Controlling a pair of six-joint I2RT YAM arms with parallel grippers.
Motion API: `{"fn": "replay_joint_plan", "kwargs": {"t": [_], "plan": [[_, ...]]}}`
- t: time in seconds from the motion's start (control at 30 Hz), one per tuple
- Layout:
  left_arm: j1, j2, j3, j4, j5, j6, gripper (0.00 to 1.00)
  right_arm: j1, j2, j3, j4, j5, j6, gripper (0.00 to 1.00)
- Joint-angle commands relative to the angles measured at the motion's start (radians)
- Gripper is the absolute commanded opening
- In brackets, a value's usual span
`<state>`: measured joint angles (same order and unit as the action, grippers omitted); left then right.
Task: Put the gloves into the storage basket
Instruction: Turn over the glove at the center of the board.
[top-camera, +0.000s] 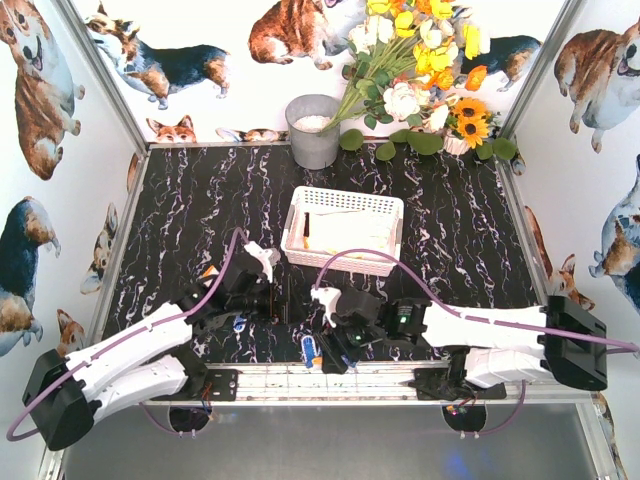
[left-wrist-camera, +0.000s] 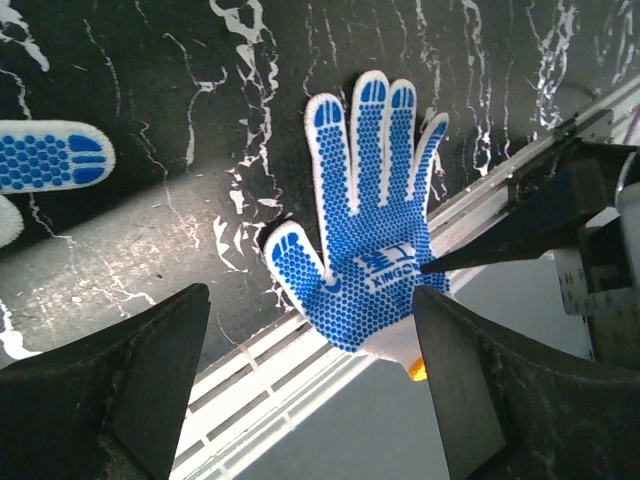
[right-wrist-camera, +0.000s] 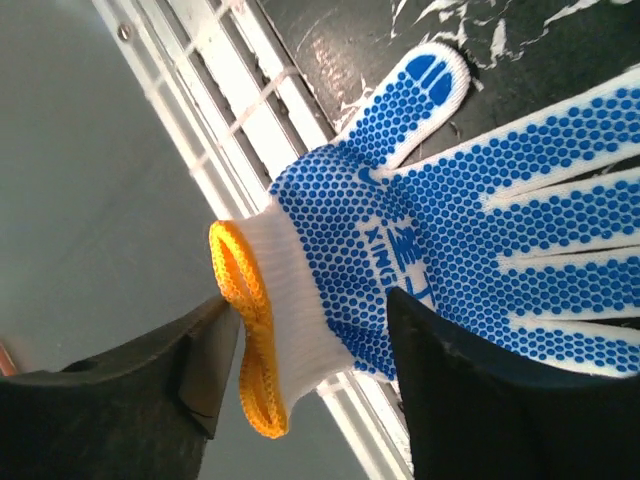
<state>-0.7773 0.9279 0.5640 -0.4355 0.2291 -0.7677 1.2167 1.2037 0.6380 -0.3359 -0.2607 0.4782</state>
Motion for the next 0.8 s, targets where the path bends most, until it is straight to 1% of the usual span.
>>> {"fn": "replay_joint_plan", "kwargs": {"t": [0.0,0.03,0.13,0.27,0.37,0.4,0.47,0.6,0.7,0.77], "plan": [[-0.015,-0.046,-0.039,0.091,0.048,-0.059,0.75,0.002,-0.118,0.034,0.009,0.086,0.086,0.63],[-0.019,-0.055,-0.058,0.116,0.058,-0.078,0.75,0.001,-0.145,0.047,-0.023,0.111,0.102,0.67],[-0.049,-0.076,-0.122,0.215,0.081,-0.144,0.69,0.001,-0.221,0.062,-0.108,0.206,0.183,0.68],[-0.114,-0.058,-0.168,0.300,0.067,-0.197,0.63,0.001,-0.312,-0.013,-0.086,0.265,0.292,0.68],[-0.173,-0.014,-0.178,0.363,0.056,-0.219,0.60,0.001,-0.320,-0.062,-0.089,0.287,0.387,0.65],[-0.188,0.003,-0.179,0.382,0.052,-0.224,0.59,0.001,-0.311,-0.075,-0.081,0.284,0.411,0.59],[-0.212,0.037,-0.180,0.414,0.047,-0.231,0.54,0.000,-0.286,-0.111,-0.038,0.269,0.463,0.51],[-0.221,0.094,-0.174,0.448,0.029,-0.230,0.52,0.000,-0.216,-0.181,0.122,0.250,0.540,0.35],[-0.221,0.111,-0.155,0.434,0.003,-0.210,0.51,0.000,-0.152,-0.196,0.163,0.281,0.573,0.26],[-0.221,0.123,-0.158,0.472,0.015,-0.213,0.51,0.000,-0.111,-0.196,0.154,0.317,0.587,0.24]]}}
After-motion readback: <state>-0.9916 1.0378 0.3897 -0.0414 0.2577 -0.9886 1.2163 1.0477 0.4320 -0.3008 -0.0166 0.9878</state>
